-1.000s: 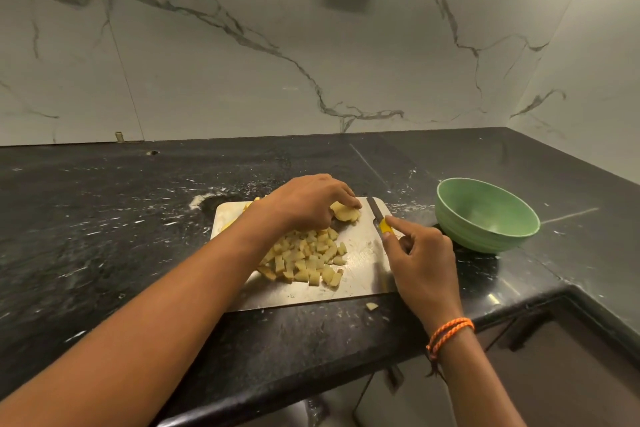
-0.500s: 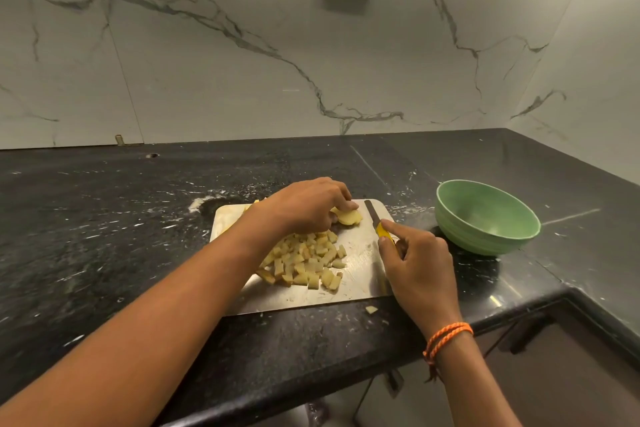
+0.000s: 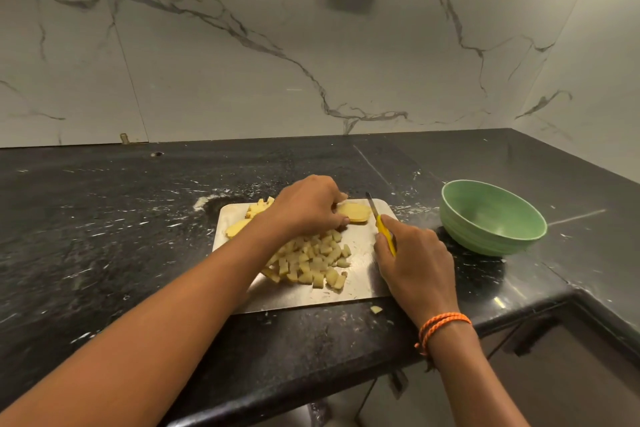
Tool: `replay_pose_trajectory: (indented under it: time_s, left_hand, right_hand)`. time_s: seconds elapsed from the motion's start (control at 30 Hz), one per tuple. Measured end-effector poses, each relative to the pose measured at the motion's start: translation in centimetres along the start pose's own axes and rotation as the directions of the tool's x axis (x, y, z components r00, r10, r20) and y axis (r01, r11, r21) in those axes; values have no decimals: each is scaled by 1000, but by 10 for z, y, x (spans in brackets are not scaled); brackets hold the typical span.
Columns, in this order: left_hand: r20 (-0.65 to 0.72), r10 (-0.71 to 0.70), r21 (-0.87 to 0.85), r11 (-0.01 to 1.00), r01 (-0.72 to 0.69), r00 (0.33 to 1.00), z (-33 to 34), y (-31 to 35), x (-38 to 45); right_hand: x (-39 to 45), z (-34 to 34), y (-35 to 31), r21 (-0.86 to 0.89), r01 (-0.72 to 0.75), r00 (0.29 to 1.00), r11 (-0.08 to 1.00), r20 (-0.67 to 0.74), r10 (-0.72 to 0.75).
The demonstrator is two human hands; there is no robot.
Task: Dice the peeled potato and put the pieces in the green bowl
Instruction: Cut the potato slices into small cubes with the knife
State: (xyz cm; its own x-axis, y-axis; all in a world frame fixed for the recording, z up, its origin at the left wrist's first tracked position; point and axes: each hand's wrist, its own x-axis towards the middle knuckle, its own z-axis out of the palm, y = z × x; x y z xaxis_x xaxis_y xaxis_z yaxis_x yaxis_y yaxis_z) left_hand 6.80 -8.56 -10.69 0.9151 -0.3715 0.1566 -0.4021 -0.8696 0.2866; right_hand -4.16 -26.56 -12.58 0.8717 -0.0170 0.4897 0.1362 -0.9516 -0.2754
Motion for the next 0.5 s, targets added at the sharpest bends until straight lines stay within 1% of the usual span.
replay_pose_trajectory:
  time_s: [0.1,0.27,0.5]
  left_hand:
    - [11,-32,-48,998,33,999,-7,-7,1]
    - [3,-62,-66,996,62,998,-2,-9,5]
    - [-82,-106,-119,988,96,991,4,-6,8]
  right_hand:
    - [0,1,2,-13,-21,1000,1000,-15,21]
    - [0,4,0,-45,20,1000,999,13,-20]
    - [5,9,-2,-44,90,995,995,43,-88]
